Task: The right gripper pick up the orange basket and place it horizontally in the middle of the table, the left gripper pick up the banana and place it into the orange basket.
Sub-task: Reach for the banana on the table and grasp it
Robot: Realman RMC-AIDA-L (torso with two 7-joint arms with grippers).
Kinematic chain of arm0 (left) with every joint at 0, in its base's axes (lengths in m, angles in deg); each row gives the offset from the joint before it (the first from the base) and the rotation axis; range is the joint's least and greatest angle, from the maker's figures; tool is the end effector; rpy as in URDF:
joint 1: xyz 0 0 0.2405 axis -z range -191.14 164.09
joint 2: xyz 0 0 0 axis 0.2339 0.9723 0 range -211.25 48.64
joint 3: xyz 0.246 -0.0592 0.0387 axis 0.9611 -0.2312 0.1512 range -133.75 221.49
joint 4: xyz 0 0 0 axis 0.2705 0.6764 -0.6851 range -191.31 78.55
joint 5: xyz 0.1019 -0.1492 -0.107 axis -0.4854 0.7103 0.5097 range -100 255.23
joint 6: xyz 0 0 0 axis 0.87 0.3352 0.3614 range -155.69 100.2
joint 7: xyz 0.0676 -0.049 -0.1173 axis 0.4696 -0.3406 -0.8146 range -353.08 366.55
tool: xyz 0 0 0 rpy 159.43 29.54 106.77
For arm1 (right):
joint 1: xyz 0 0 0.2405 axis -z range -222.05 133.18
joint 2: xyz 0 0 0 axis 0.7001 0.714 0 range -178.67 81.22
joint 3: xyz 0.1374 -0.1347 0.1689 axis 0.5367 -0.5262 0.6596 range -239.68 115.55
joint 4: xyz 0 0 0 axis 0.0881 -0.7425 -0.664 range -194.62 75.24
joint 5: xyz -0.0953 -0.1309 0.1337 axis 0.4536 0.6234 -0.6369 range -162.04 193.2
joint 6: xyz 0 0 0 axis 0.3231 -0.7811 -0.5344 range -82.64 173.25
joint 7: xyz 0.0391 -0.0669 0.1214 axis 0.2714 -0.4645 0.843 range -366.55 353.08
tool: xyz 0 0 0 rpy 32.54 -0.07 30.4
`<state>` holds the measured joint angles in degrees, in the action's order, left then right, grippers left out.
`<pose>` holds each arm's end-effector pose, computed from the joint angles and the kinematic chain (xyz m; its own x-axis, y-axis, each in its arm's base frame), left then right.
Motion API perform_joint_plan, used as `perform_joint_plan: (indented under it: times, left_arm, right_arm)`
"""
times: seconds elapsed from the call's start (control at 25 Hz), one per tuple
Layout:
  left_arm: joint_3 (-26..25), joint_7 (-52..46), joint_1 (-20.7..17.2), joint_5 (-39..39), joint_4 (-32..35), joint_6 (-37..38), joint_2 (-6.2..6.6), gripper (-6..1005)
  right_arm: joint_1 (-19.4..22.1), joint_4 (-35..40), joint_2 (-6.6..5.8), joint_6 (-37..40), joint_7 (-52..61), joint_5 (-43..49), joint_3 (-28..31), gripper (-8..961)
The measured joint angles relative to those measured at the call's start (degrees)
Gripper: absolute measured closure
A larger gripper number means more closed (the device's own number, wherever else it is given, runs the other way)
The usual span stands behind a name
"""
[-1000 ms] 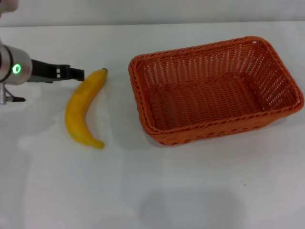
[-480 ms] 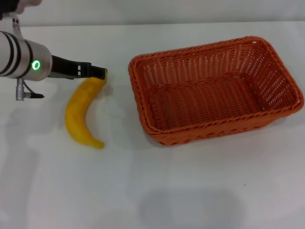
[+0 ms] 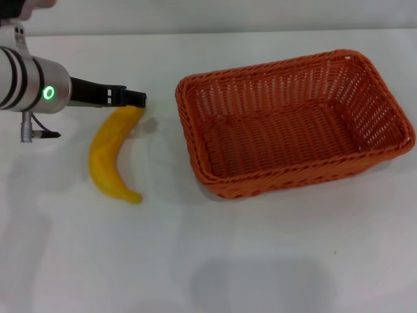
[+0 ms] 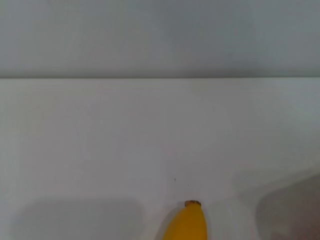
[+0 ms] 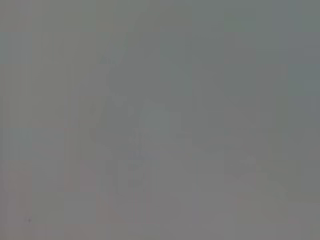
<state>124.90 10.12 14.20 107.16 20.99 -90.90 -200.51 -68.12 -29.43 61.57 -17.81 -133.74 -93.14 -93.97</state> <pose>-0.2012 0.3891 0.0117 0.4588 0.8014 0.3837 0.8227 -0.2200 -0.5242 0.3542 0.3687 0.1549 0.7379 0.0580 -0.6725 -0.6473 -0.2214 -0.7294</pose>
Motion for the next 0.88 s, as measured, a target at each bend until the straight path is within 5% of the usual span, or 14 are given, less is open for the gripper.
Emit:
perform_joint_plan:
  times: [0.88]
  left_arm:
    - [2.2,-2.6,-6.4,0.5,2.1,1.8,-0.24,120]
  right_arm:
    - [-0.4,0.1,-0.09,2.1,0.0,0.0,0.0,173]
